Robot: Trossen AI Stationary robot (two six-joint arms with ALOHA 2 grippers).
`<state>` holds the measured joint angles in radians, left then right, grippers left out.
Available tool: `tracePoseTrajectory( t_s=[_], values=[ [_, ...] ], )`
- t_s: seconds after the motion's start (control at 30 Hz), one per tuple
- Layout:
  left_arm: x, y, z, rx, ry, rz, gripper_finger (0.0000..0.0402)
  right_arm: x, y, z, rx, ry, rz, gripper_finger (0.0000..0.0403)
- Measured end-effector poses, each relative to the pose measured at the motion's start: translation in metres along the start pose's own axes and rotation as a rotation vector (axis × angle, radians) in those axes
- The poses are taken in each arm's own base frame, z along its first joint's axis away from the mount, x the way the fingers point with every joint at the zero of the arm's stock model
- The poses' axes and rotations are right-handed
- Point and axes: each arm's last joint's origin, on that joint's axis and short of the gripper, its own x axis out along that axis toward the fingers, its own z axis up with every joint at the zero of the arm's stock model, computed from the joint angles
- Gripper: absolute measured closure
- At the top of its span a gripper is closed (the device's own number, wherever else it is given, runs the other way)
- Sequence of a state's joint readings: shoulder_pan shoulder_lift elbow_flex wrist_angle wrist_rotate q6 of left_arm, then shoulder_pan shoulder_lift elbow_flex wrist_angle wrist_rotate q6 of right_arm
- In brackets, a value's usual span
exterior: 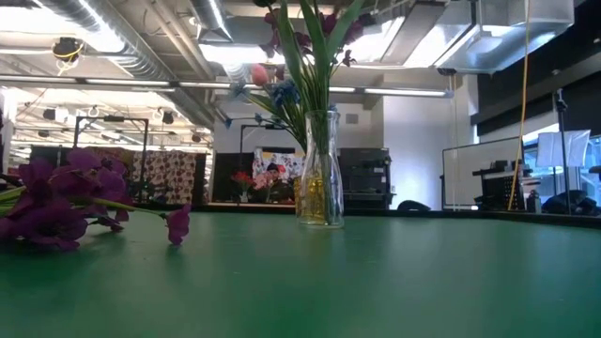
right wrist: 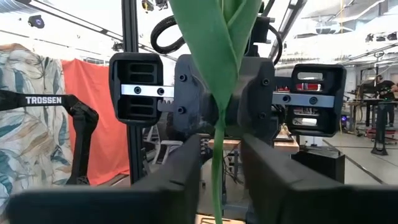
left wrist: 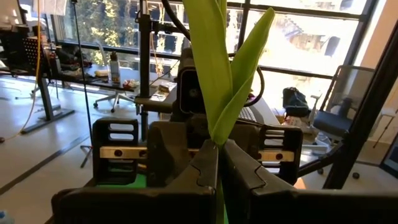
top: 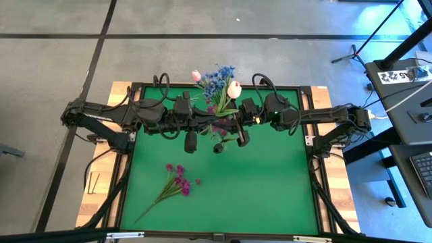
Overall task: Sort flowers into vase by color
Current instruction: Put the pink tulip into the yellow vase
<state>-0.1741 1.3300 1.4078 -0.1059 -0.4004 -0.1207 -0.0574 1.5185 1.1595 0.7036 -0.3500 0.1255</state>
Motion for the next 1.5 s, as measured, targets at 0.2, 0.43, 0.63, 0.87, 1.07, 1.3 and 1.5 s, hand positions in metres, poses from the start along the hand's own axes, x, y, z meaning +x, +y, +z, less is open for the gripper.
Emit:
tracePoseTrajectory(
  t_s=[0.2,0.43,0.63,0.87,1.07,1.3,1.5],
  values=[
    [0.000,0.000,-0.001,0.003,0.006,0.000,0.0400,0.000,0.000,-0.001,0.000,0.006,0.007,0.0393],
    [-0.011,-0.002,0.005,-0.002,-0.003,-0.016,0.0350,-0.001,0.000,0.001,-0.002,0.002,0.007,0.0394],
    [-0.039,0.001,0.021,-0.021,-0.046,-0.010,0.0314,-0.005,0.002,0.012,-0.014,-0.020,0.007,0.0394],
    [-0.069,0.007,0.029,-0.014,-0.035,0.058,0.0301,-0.024,0.004,0.047,-0.066,-0.082,0.005,0.0397],
    [-0.077,0.010,0.008,0.054,0.162,0.146,0.0301,-0.060,0.009,0.089,-0.185,-0.064,-0.071,0.0400],
    [-0.082,0.019,0.000,0.162,0.216,0.344,0.0301,-0.093,-0.005,0.101,-0.266,0.096,-0.302,0.0401],
    [-0.089,0.031,-0.006,0.208,0.230,0.412,0.0301,-0.111,-0.031,0.092,-0.275,0.225,-0.433,0.0401]
  ],
)
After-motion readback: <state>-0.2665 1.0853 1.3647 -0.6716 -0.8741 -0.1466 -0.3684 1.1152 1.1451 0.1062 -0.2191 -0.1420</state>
